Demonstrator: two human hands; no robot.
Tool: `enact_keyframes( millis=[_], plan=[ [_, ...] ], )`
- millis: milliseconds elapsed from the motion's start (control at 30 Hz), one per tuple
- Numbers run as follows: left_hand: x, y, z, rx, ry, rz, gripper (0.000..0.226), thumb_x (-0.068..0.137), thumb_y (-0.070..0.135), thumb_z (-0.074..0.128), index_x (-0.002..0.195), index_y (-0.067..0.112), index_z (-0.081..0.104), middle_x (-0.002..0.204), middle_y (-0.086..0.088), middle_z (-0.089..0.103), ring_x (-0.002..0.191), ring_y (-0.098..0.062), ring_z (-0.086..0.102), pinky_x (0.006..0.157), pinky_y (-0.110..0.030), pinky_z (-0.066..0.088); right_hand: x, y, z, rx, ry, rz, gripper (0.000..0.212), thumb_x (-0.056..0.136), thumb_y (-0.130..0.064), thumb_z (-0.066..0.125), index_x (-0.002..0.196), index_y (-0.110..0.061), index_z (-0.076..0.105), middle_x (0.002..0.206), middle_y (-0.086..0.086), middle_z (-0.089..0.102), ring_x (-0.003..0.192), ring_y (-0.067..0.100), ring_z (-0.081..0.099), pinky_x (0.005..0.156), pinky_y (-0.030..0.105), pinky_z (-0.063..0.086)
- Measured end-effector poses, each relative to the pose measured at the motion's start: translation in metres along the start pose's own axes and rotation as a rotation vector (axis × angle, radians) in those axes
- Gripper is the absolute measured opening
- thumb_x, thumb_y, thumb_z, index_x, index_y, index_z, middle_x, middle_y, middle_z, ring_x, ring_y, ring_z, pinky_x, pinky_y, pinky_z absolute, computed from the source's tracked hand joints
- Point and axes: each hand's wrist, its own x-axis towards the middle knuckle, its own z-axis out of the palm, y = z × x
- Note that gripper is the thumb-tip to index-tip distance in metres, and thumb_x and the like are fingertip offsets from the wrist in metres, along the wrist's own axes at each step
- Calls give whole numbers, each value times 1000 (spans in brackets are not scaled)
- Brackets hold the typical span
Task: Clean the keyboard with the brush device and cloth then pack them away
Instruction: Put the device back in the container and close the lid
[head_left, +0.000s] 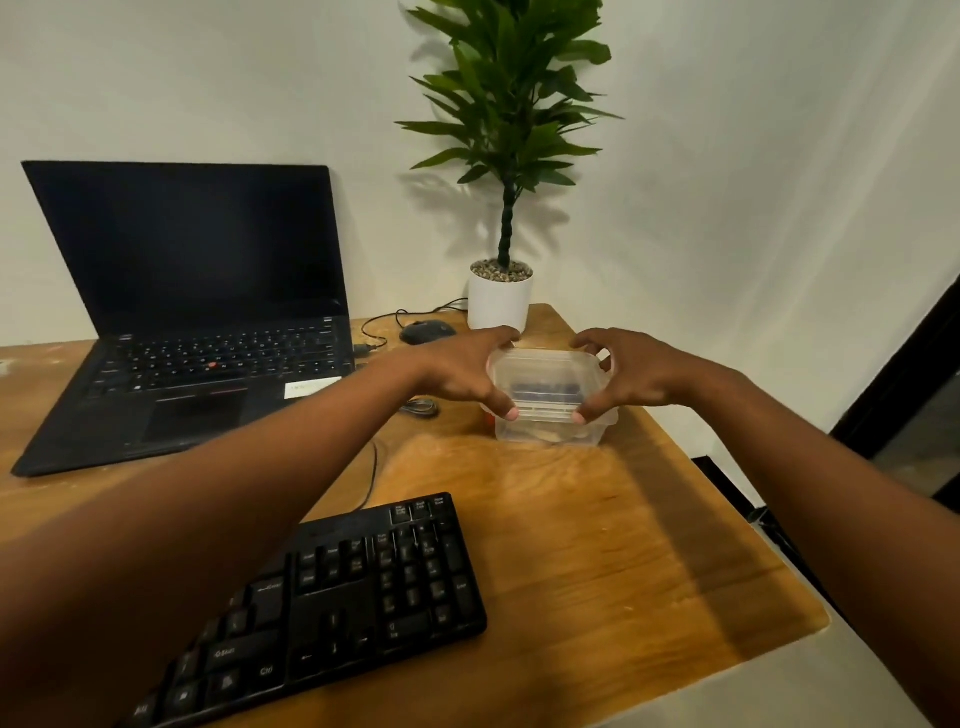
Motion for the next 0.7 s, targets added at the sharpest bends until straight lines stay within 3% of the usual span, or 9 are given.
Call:
enact_keyframes(
  millis=[333,700],
  plan=[
    [13,-5,6,-66,-66,-13,116,76,38,91,165,22,19,166,-1,35,150,-27,35,124,-47,32,3,10,3,28,-25,30,96,67,-40,95,147,-22,46,139,-2,53,117,20,53,90,27,47],
    [21,3,5,-15,-94,-7,111,78,39,90,164,18,23,168,-2,32,153,-26,30,124,-40,29,3,22,4,86,-37,50,98,63,-42,97,146,-18,50,139,1,56,122,24,56,96,33,54]
  ],
)
